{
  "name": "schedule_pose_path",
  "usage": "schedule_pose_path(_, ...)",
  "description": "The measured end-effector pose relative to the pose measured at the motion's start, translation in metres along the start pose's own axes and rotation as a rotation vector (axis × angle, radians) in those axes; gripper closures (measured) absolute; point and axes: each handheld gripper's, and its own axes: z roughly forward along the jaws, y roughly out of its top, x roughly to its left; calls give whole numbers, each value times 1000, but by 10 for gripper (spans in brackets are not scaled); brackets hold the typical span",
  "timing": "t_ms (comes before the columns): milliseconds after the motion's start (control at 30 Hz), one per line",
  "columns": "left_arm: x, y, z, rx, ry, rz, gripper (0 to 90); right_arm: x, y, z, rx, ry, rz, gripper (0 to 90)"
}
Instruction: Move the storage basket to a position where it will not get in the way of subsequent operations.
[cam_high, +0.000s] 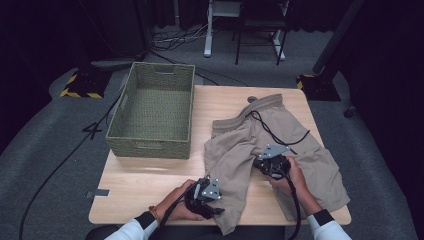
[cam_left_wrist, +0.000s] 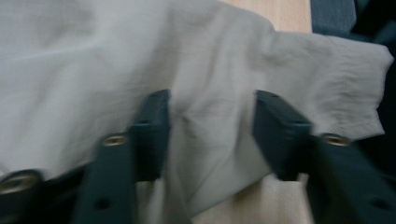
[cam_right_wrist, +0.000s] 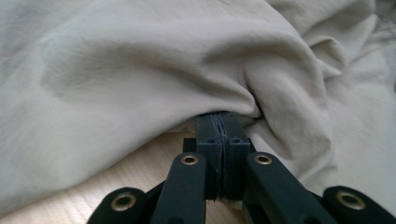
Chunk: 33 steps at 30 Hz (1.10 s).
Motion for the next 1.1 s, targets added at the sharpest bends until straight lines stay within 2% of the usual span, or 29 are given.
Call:
schedule_pose_path(33,2,-1,-1,0,8,-6,645,-1,-1,0,0,-9,2,888)
schedule_pose_path(133,10,-6,-3,-22,32,-29,850,-4,-1,-1,-5,-16,10,888)
schedule_pose_path(167,12,-7,-4,-22,34,-28,882,-4,-1,-2,-6,-16,11,888)
schedule_pose_path(200,13,-7,-5,-21,37,-33,894,-5,-1,-2,-5,-18,12,888)
schedule_pose_path(267,12,-8,-7,-18,74,-18,900,-5,-2,-1,-3,-24,9,889)
schedule_pose_path(367,12,-8,-18,-76,90,-14,900,-8,-3,-3,-4,-35,14,890)
schedule_pose_path(400,13,-7,-28,-126,107,-16,900,-9,-3,-4,-6,-36,18,890)
schedule_pose_path(500,18,-9,-54,-223,155,-54,900,-15,-4,-11,-27,-49,43,892)
schedule_pose_path(567,24,-15,-70,-258,222,-93,900,-19,-5,-14,-34,-54,55,894)
schedule_pose_path(633,32,-23,-80,-278,249,-141,900,-23,-6,-15,-32,-57,68,896)
schedule_pose_path(667,37,-29,-84,-278,268,-172,900,-24,-6,-15,-24,-62,71,897)
schedule_pose_path(733,43,-37,-87,-263,292,-205,900,-27,-7,-13,-8,-67,83,898)
schedule_pose_path(800,47,-47,-86,-216,315,-238,900,-29,-7,-10,15,-75,97,900)
schedule_pose_path(867,50,-58,-85,-191,310,-265,900,-32,-8,-6,32,-91,96,900)
schedule_pose_path(967,52,-66,-84,-169,323,-287,900,-36,-9,-2,40,-89,122,900)
schedule_pose_path(1000,54,-68,-85,-159,338,-295,900,-36,-9,0,46,-101,119,900)
schedule_pose_path(1033,55,-70,-85,-166,331,-309,900,-37,-9,2,66,-146,109,900)
schedule_pose_path(1067,55,-70,-86,-178,315,-313,900,-38,-10,3,59,-137,117,894)
schedule_pose_path(1100,53,-69,-86,-179,315,-298,899,-39,-11,3,38,-108,135,862)
